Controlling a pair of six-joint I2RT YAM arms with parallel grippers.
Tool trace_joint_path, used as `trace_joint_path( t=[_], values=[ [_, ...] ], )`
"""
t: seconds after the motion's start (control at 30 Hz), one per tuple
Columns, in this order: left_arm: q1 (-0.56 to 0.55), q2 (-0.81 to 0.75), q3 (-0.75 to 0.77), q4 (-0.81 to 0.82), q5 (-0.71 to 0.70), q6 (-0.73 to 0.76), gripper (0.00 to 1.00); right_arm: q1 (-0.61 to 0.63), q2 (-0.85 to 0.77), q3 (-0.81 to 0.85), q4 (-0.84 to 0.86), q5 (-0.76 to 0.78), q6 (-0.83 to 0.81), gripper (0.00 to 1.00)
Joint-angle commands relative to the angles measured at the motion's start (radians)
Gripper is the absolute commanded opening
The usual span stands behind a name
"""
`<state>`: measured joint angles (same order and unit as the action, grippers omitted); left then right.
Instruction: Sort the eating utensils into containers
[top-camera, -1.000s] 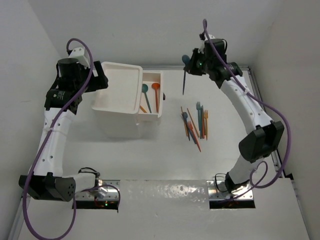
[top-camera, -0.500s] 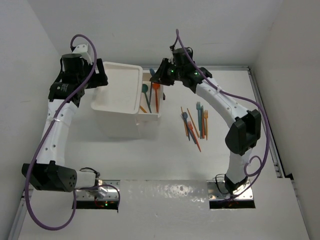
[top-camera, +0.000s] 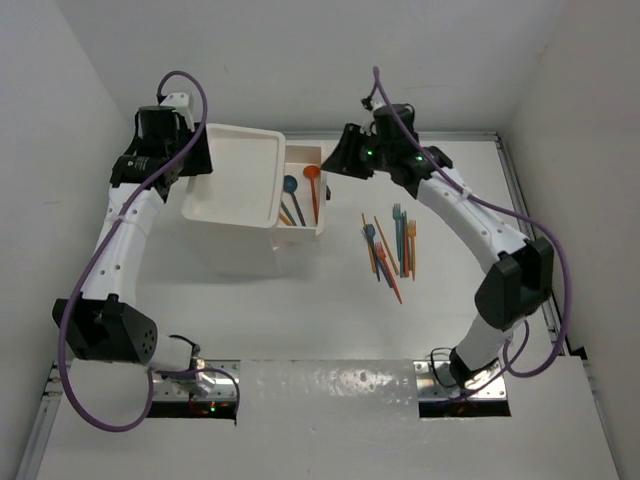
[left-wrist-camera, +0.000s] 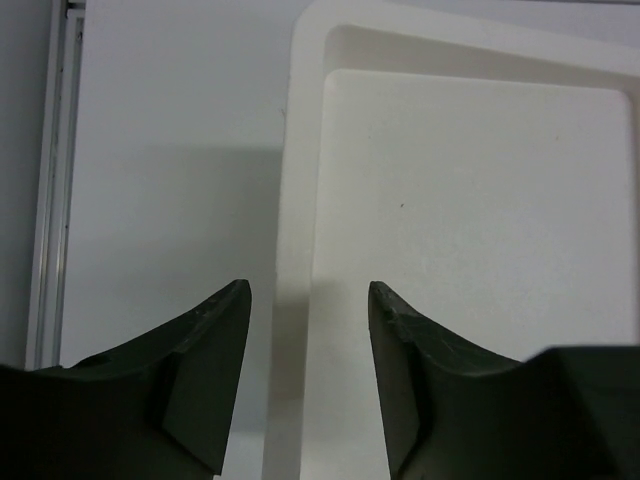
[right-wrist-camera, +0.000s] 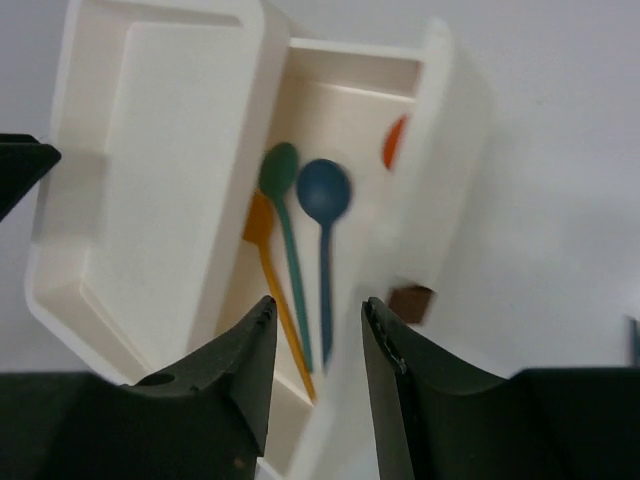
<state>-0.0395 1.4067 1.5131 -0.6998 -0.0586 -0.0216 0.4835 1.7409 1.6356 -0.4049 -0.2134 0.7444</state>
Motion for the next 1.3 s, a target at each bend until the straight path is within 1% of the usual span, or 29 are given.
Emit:
trace_joint_path(
  t=[0.0,0.07,0.13,0.23,0.3,0.37,0.5,0.53,0.57,0.63,0.67,0.73,0.77,0.8,1.03,1.27],
  values=[
    [-0.008,0.014,0.044,0.037,0.026,0.049,0.47,-0.159,-0.124,-0.173,0.159,-0.147,-0.051,0.39],
    [-0.008,0.020,0.035,0.045,0.036,0.054,0.41,-0.204,-0.150,-0.276,0.210,-0.249,-0.097,0.39],
    [-0.008,0.024,0.027,0.045,0.031,0.058,0.36,-0.226,-0.170,-0.319,0.189,-0.277,-0.187,0.42],
    [-0.008,0.034,0.021,0.048,0.020,0.064,0.29,-0.233,-0.150,-0.356,0.202,-0.328,-0.217,0.45],
    [-0.008,0.040,0.021,0.049,0.022,0.069,0.26,-0.233,-0.129,-0.384,0.241,-0.365,-0.208,0.45],
    [-0.008,0.052,0.022,0.051,0.026,0.071,0.21,-0.233,-0.116,-0.428,0.317,-0.382,-0.180,0.42],
    [-0.008,0.069,0.019,0.059,0.032,0.071,0.13,-0.233,-0.078,-0.474,0.457,-0.463,-0.088,0.41],
    [-0.008,0.072,0.018,0.059,0.032,0.072,0.08,-0.233,-0.061,-0.483,0.484,-0.477,-0.073,0.41],
    [-0.008,0.074,0.016,0.059,0.036,0.072,0.06,-0.233,-0.054,-0.488,0.541,-0.491,-0.054,0.41],
    [-0.008,0.077,0.009,0.065,0.034,0.071,0.02,-0.233,-0.035,-0.497,0.601,-0.524,0.005,0.42],
    [-0.008,0.077,0.004,0.066,0.031,0.071,0.01,-0.233,-0.017,-0.499,0.662,-0.534,0.025,0.42],
    [-0.008,0.077,-0.005,0.074,0.029,0.072,0.00,-0.232,0.005,-0.505,0.722,-0.572,0.091,0.42],
    [-0.008,0.078,-0.007,0.072,0.026,0.074,0.00,-0.232,0.026,-0.510,0.798,-0.583,0.122,0.42],
    [-0.008,0.081,-0.008,0.072,0.025,0.074,0.00,-0.230,0.035,-0.511,0.831,-0.590,0.171,0.43],
    [-0.008,0.092,-0.007,0.069,0.023,0.066,0.00,-0.224,0.124,-0.525,1.086,-0.642,0.355,0.42],
    [-0.008,0.097,-0.027,0.071,0.034,0.061,0.00,-0.171,0.178,-0.484,1.106,-0.652,0.385,0.42]
  ],
)
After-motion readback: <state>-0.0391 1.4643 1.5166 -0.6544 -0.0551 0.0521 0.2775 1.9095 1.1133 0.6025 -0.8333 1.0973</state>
